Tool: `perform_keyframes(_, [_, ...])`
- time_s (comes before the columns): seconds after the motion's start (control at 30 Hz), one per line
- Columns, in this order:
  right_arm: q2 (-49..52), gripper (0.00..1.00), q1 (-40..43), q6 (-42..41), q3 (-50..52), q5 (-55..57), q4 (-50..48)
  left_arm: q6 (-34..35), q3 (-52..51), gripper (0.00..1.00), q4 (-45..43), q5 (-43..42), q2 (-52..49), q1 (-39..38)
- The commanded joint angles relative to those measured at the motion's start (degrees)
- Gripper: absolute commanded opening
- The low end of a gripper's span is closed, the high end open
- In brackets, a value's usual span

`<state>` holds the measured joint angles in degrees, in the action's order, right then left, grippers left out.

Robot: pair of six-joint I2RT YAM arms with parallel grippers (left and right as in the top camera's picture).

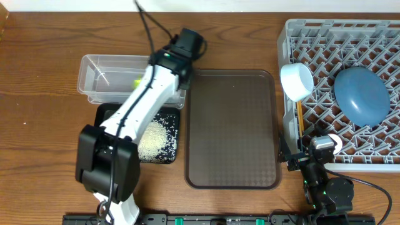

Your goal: Sort waste into correct bins and load items into the dishwasher rack

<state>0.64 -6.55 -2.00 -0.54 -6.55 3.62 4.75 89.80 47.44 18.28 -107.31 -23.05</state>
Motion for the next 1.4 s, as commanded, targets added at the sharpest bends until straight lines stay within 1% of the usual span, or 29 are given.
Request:
perform_keyframes(0.0, [-0.3,0.99,0.2,-0.1,0.2,0.3,0.0,1.5,1.2,0.67,3.3,-4.7,7.1,-0.5])
perform_keyframes(0.13, [-0.3,0.99,0.2,-0.1,0.2,0.3,0.0,5.3,1.2,0.69,10.1,-4.5,16.8,-1.5])
perform_keyframes(0.2, [-0.3,0.99,0.2,-0.1,0.2,0.3,0.0,7.5,1.2,0.76,14.1,-3.2,21.7,-2.4])
perform_keyframes(0.27, [-0.3,0.99,0.2,-0.1,0.2,0.3,0.0,8.0,1.2,0.83,18.1,-2.1,26.4,-3.2])
perform_keyframes(0.37, [-0.3,0.99,0.2,-0.1,0.2,0.3,0.0,8.0,1.2,0.85,23.7,-3.2,32.4,-4.1])
perform_keyframes(0.43, [-0.3,0.99,0.2,-0.1,0.2,0.3,0.0,8.0,1.2,0.86,26.4,-6.0,35.4,-4.3])
perform_keyframes(0.47, [-0.3,0.99,0.2,-0.1,0.2,0.3,0.0,8.0,1.2,0.86,27.3,-6.9,36.7,-4.3])
perform_keyframes(0.53, [-0.3,0.99,0.2,-0.1,0.2,0.3,0.0,8.0,1.2,0.90,28.0,-7.4,39.2,-4.3])
perform_keyframes(0.63, [-0.3,0.99,0.2,-0.1,0.2,0.3,0.0,8.0,1.2,0.90,28.5,-7.4,41.9,-4.3])
perform_keyframes(0.77, [-0.3,0.99,0.2,-0.1,0.2,0.3,0.0,8.1,1.2,0.90,32.1,-7.4,44.6,-4.4])
perform_keyframes(0.83, [-0.3,0.99,0.2,-0.1,0.2,0.3,0.0,8.2,1.2,0.90,32.1,-7.1,45.9,-4.6])
perform_keyframes(0.87, [-0.3,0.99,0.2,-0.1,0.2,0.3,0.0,8.2,1.0,0.91,31.6,-6.6,46.4,-4.5])
perform_keyframes(0.93, [-0.3,0.99,0.2,-0.1,0.2,0.3,0.0,7.5,-0.3,0.91,27.6,-5.4,47.8,-4.5])
perform_keyframes(1.07, [-0.3,0.99,0.2,-0.1,0.2,0.3,0.0,3.9,-6.9,0.91,14.9,-6.4,52.6,-2.2])
perform_keyframes(1.2, [-0.3,0.99,0.2,-0.1,0.2,0.3,0.0,0.1,-19.5,0.91,0.2,-11.0,60.5,1.8])
perform_keyframes(1.37, [-0.3,0.99,0.2,-0.1,0.2,0.3,0.0,0.0,-35.8,0.91,-14.8,-11.7,72.0,6.8])
